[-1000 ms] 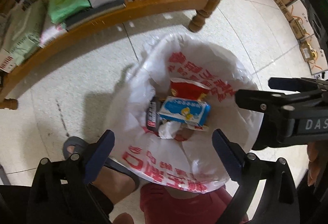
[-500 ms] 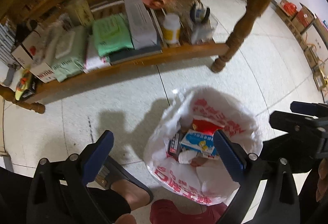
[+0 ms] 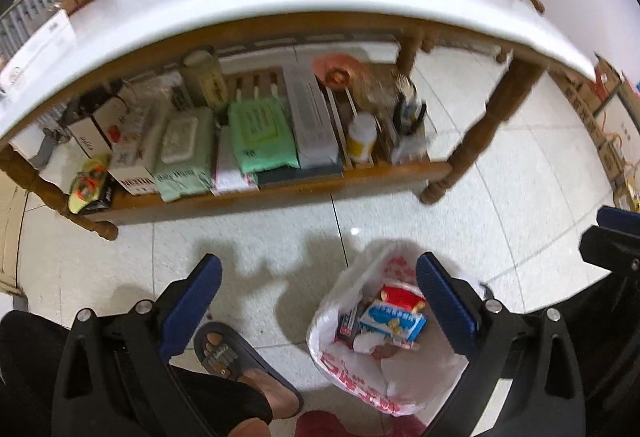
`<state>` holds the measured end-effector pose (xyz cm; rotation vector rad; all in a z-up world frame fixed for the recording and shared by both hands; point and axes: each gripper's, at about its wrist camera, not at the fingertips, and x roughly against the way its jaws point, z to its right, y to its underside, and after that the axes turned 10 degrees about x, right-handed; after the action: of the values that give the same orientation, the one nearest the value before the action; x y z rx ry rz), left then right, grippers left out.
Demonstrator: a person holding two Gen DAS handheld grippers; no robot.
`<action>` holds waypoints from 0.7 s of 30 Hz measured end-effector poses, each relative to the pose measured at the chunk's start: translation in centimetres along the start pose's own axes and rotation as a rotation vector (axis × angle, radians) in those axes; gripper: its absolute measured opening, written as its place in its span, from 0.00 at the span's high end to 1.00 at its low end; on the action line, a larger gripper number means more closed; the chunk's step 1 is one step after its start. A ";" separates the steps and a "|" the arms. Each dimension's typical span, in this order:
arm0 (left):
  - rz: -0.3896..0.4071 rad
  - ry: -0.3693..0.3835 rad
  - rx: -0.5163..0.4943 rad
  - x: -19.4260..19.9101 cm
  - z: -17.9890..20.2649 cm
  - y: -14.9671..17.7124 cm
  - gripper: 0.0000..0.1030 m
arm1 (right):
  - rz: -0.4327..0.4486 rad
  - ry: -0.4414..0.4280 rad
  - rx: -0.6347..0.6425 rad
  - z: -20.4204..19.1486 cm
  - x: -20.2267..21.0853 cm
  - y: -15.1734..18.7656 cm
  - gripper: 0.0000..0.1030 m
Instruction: Collect trash
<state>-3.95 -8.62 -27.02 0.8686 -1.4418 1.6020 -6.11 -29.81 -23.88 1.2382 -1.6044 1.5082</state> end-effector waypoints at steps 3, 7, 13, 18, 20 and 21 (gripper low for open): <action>0.054 0.002 0.031 2.3 -0.8 -1.7 0.08 | 0.056 0.016 0.023 -0.5 2.4 -1.2 0.06; 0.162 -0.005 0.053 6.1 -1.3 -4.2 0.08 | 0.169 0.077 0.059 -1.5 6.5 -3.3 0.06; 0.317 -0.014 0.051 12.0 -1.1 -7.3 0.08 | 0.333 0.116 0.100 -3.3 11.8 -6.1 0.06; 0.411 -0.049 0.054 15.4 -0.9 -8.9 0.08 | 0.451 0.155 0.132 -4.6 15.5 -7.7 0.06; 0.433 -0.050 0.068 16.4 -1.1 -9.7 0.08 | 0.479 0.169 0.144 -5.0 16.3 -8.2 0.06; 0.442 -0.053 0.070 16.8 -1.2 -10.0 0.08 | 0.497 0.181 0.156 -5.3 16.8 -8.5 0.06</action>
<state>-2.54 -5.22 -7.80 0.6633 -1.7083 1.9739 -5.65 -27.63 -4.48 0.7773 -1.7794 2.0171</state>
